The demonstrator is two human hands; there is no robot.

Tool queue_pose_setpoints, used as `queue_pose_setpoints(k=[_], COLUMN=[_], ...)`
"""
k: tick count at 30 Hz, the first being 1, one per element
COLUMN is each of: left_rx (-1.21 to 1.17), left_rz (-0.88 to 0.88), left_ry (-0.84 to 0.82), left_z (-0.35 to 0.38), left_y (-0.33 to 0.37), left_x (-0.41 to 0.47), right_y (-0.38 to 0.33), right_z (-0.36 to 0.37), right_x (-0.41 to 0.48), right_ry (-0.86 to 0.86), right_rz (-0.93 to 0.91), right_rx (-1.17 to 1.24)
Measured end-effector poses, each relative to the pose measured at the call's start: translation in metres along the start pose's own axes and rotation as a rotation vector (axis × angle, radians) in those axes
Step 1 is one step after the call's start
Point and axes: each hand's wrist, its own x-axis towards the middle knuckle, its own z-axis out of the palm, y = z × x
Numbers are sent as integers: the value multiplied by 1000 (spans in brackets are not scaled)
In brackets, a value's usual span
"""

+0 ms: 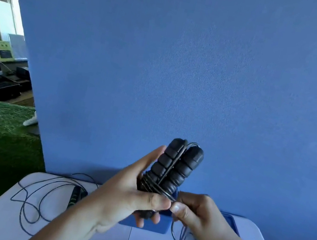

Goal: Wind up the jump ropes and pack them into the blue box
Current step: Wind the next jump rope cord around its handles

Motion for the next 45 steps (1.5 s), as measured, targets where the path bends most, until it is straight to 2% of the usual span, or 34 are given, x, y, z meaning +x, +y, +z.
queue_pose_setpoints(k=[4, 9, 12, 14, 18, 22, 29, 32, 35, 39, 42, 45], left_rx=[70, 245, 483, 663, 945, 1094, 1274, 1243, 1148, 690, 386, 161], left_rz=[-43, -201, -307, -373, -440, -480, -493, -459, -382, -361, -345, -337], left_ry=[118, 9, -53, -73, -143, -133, -47, 44, 118, 126, 145, 199], left_z=[-9, -15, -13, -12, -12, -15, -20, -22, -30, -32, -35, -35], left_y=[7, 13, 14, 15, 5, -7, -20, -24, -28, -29, -32, -33], left_x=[2, -2, -3, -2, 5, 12, 19, 24, 23, 16, 12, 10], right_y=[4, 7, 0, -9, -32, -42, -50, -50, -45, -36, -34, -26], right_z=[2, -6, -20, -23, -18, -4, 10, 15, 20, 24, 23, 23], right_x=[8, 29, 54, 65, 75, 74, 65, 57, 47, 34, 27, 21], right_ry=[-94, -207, -219, -250, -333, -328, -423, -465, -453, -381, -328, -156], right_rz=[27, 190, 164, 77, -5, 63, 202, 250, 311, 321, 291, 223], right_rx=[-73, -247, -416, -540, -731, -747, -559, -428, -196, -36, -100, -227])
